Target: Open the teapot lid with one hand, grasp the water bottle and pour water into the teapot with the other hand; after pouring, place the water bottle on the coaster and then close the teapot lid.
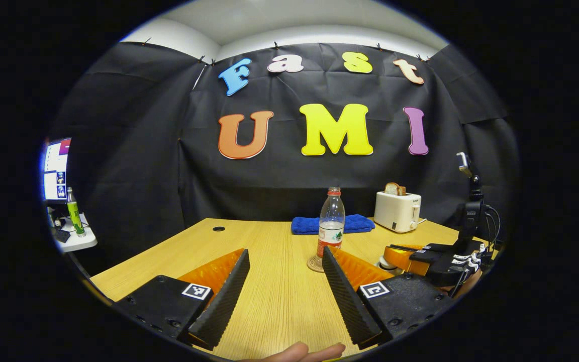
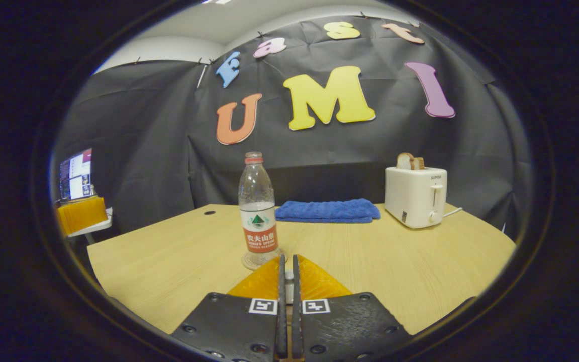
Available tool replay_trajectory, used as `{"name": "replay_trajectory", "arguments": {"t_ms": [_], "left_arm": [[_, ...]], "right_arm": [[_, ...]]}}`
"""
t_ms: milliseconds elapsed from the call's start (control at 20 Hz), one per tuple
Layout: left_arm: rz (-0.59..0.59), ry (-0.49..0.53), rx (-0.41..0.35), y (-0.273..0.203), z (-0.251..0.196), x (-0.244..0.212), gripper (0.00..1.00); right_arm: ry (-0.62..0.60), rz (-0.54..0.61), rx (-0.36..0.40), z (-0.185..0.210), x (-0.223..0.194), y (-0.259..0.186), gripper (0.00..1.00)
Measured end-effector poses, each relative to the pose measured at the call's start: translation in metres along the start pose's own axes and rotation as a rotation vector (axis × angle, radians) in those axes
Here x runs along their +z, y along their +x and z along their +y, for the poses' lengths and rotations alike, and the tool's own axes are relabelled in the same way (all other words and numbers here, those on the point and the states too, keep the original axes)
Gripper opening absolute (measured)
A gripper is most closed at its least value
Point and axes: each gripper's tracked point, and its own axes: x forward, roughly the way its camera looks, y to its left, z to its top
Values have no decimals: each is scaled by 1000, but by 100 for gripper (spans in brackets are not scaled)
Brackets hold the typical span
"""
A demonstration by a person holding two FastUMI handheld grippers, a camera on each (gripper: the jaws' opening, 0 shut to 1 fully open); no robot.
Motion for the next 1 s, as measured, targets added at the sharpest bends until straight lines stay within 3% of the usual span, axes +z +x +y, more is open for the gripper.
{"name": "replay_trajectory", "arguments": {"t_ms": [250,400,450,650,750,900,1000], "left_arm": [[13,-8,-7,-2,0,-3,92],[29,-3,-1,-3,3,-5,92],[33,-6,-3,-4,3,-6,92],[35,5,7,-9,8,-2,92],[28,12,8,-12,9,0,92],[20,16,3,-12,8,5,92],[26,20,2,-12,9,2,92]], "right_arm": [[3,2,47,11,1,-1,6],[-17,-4,29,12,4,-2,6],[-13,-11,22,11,7,-7,16],[1,-38,-23,-1,18,-20,35],[24,-46,-40,-8,18,-25,35],[57,-8,9,2,4,-21,39],[53,11,32,7,-3,-15,35]]}}
